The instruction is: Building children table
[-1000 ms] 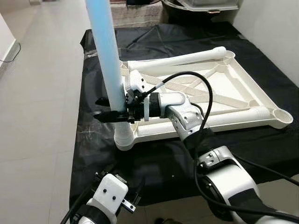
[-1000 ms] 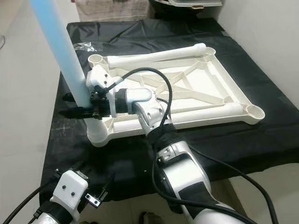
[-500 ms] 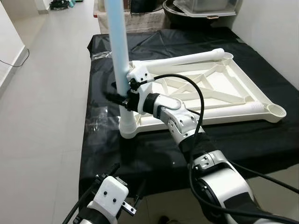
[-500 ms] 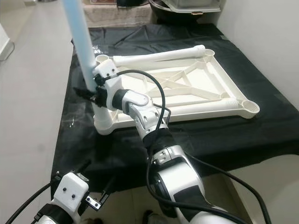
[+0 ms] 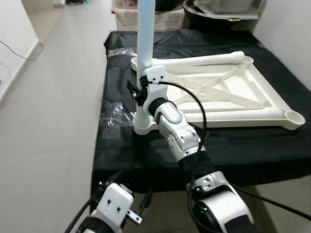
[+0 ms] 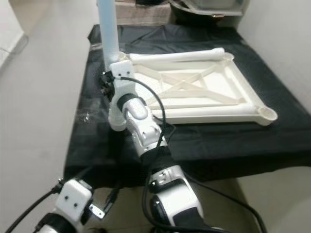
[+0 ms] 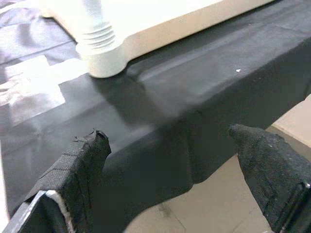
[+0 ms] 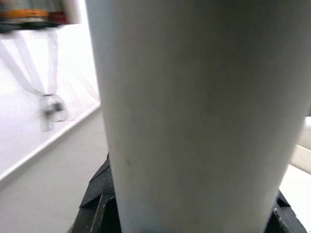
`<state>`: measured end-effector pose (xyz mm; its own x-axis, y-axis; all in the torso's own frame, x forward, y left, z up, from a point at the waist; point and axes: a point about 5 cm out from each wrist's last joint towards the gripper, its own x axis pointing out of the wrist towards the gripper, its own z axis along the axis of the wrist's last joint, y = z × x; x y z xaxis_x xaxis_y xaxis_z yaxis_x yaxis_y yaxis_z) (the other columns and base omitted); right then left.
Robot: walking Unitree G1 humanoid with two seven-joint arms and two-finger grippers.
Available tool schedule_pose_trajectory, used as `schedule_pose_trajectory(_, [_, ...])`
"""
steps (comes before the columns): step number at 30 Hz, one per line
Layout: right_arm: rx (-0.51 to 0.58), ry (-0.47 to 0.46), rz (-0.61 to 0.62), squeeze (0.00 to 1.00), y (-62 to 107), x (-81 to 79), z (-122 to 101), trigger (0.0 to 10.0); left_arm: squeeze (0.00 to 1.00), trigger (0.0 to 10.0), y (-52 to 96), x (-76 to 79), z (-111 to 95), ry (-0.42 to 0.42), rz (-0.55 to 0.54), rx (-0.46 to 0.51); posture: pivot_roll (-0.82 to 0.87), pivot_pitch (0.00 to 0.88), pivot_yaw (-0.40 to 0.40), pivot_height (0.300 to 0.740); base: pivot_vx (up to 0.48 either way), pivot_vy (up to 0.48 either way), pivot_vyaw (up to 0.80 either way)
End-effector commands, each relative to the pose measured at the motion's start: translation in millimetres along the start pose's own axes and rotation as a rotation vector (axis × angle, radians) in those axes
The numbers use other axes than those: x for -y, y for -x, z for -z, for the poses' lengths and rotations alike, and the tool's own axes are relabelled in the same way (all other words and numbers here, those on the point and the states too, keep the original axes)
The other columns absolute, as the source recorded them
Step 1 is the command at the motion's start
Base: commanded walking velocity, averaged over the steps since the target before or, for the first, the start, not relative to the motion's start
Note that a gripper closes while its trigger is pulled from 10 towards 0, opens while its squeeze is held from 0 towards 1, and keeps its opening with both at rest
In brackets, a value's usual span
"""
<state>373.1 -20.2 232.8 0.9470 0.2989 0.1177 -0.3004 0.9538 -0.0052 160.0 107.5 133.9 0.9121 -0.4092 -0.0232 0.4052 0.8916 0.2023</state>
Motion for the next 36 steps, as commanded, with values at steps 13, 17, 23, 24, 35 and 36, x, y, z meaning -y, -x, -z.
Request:
schedule_pose_trajectory(13, [-0.233, -0.058, 0.635, 0.00, 18.6, 11.3, 50, 10.0, 0.00, 10.0, -1.5, -39.8, -19, 0.053, -0.327, 0.075, 0.07, 0.248, -0.072, 0.740, 0.000, 0.000, 0.00])
schedule_pose_trajectory(17, [-0.236, -0.042, 0.741, 0.00, 21.8, 13.6, 50, 10.0, 0.00, 10.0, -0.8, -41.6, -17, 0.052, -0.344, 0.069, 0.07, 0.252, -0.073, 0.740, 0.000, 0.000, 0.00])
schedule_pose_trajectory(23, [-0.278, -0.071, 0.845, 0.00, 21.8, 13.4, 51, 10.0, 0.00, 10.0, -2.3, -38.6, -16, 0.082, -0.316, 0.062, 0.07, 0.255, -0.074, 0.740, 0.000, 0.000, 0.00])
schedule_pose_trajectory(24, [-0.294, -0.074, 0.860, 0.00, 20.4, 14.0, 51, 10.0, 0.00, 10.0, -2.8, -35.5, -15, 0.098, -0.290, 0.056, 0.07, 0.255, -0.074, 0.740, 0.000, 0.000, 0.00])
schedule_pose_trajectory(35, [-0.212, -0.057, 0.922, 0.00, 11.5, 24.8, 36, 10.0, 0.00, 10.0, -4.0, -2.0, -18, 0.207, -0.015, 0.047, 0.07, 0.260, -0.071, 0.740, 0.000, 0.000, 0.00])
schedule_pose_trajectory(36, [-0.214, -0.056, 0.923, 0.00, 10.9, 24.6, 36, 10.0, 0.00, 10.0, -4.1, -0.4, -18, 0.207, 0.002, 0.047, 0.07, 0.260, -0.069, 0.740, 0.000, 0.000, 0.00])
